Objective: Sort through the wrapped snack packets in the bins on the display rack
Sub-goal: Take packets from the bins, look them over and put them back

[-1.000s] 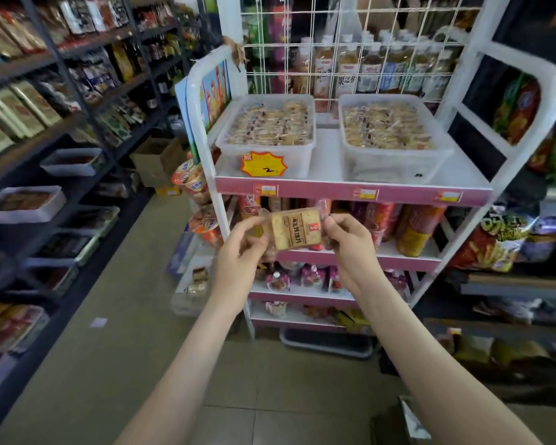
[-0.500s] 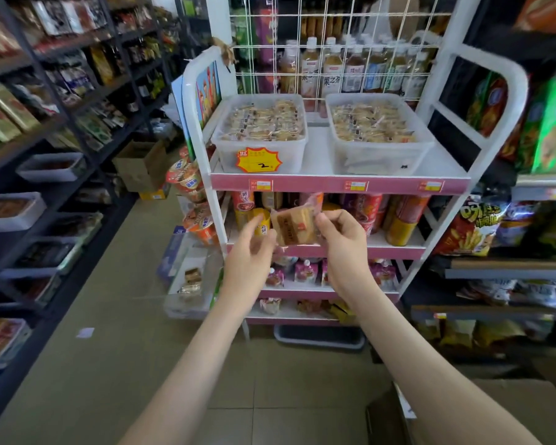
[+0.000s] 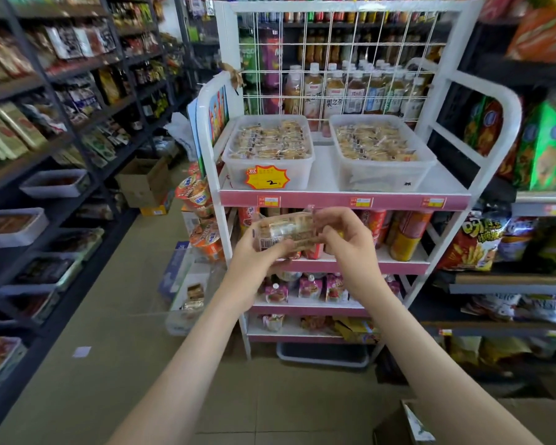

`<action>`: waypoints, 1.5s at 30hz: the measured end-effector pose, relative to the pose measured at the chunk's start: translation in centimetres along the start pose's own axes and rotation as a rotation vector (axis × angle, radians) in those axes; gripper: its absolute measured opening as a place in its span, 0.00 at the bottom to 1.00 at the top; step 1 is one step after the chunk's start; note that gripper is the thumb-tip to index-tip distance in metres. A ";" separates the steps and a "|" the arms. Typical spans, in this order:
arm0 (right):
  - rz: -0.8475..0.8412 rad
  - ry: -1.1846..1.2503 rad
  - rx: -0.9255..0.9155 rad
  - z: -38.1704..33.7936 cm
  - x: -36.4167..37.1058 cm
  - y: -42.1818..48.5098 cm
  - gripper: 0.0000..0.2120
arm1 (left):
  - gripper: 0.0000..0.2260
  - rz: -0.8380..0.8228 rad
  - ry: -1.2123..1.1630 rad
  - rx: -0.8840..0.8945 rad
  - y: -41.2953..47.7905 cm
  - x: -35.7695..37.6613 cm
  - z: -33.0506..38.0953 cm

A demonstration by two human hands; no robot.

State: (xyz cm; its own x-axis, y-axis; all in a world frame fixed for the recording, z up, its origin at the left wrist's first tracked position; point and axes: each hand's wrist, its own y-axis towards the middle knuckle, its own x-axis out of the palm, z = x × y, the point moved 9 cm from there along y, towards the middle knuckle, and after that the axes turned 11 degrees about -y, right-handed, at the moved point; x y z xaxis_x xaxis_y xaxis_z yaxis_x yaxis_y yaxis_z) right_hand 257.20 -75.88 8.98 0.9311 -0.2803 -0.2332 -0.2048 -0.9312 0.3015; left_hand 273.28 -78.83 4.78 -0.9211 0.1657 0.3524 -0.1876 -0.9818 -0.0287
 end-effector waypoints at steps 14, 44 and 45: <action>-0.084 0.124 0.177 1.9 0.0 2.4 0.09 | 0.20 -0.273 -0.387 -0.180 1.6 1.7 -0.4; -0.083 -0.202 -0.233 -4.3 1.2 27.6 0.16 | 0.13 -0.088 0.073 0.286 21.8 6.4 15.9; -0.084 -0.156 -0.176 -3.5 1.5 30.1 0.13 | 0.15 -0.067 0.213 0.322 23.7 5.4 16.3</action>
State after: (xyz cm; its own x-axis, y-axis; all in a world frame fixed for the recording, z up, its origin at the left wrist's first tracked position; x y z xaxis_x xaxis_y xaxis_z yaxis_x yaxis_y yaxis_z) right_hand 253.51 -103.53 20.97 0.8819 -0.2486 -0.4006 -0.0599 -0.9018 0.4279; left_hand 269.36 -102.75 21.24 -0.9670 0.2128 0.1401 -0.1643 -0.9412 0.2953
